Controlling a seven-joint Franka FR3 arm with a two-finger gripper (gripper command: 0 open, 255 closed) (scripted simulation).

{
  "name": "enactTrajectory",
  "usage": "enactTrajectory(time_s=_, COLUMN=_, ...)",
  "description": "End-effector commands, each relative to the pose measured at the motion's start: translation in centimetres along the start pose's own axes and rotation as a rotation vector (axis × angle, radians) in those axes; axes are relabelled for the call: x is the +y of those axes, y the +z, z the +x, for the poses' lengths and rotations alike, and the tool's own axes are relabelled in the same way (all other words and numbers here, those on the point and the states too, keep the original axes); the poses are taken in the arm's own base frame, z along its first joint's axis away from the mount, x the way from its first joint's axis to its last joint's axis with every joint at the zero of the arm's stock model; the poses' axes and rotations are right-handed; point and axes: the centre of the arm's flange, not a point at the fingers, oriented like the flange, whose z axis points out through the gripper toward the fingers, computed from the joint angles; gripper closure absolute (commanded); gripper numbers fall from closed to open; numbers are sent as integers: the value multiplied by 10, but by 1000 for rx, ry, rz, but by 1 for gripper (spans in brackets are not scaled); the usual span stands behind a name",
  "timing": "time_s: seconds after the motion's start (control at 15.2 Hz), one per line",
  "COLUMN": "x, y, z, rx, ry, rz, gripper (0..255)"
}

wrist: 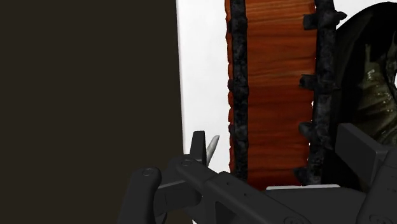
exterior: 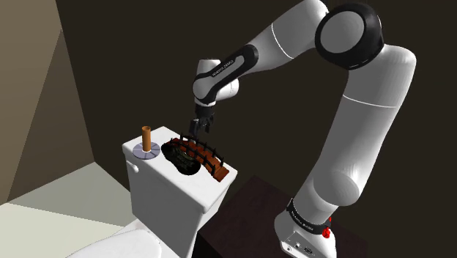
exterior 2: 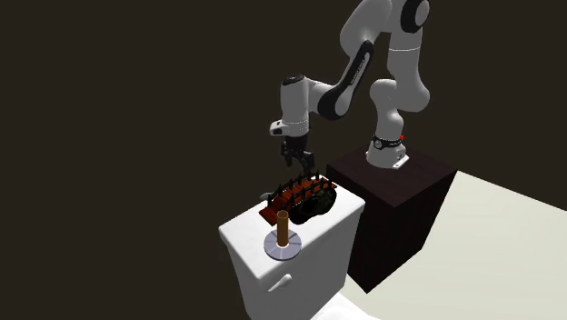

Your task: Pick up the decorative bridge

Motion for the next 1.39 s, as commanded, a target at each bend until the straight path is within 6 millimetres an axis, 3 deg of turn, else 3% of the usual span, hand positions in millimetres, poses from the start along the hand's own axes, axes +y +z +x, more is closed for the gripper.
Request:
enactTrajectory(time_s=0.0, x=14, y=21, z=-2, rx=-20, ry=30, rz=3, gripper=0)
enactTrajectory(time_s=0.33, x=14, y=39, z=-1, rx=-20, ry=30, rz=3, gripper=0)
enactTrajectory(time_s=0.4, x=12, y=40, z=1, rx=-20, ry=30, rz=4, gripper=255)
enactTrajectory(time_s=0.73, x=8, y=33, z=-1, rx=-19, ry=31, rz=4, gripper=255)
enactTrajectory(time_s=0.99, x=14, y=39, z=-1, rx=-20, ry=30, rz=3, gripper=255)
enactTrajectory(time_s=1.32, x=13, y=13, z=-3, rx=-20, ry=30, rz=3, gripper=255)
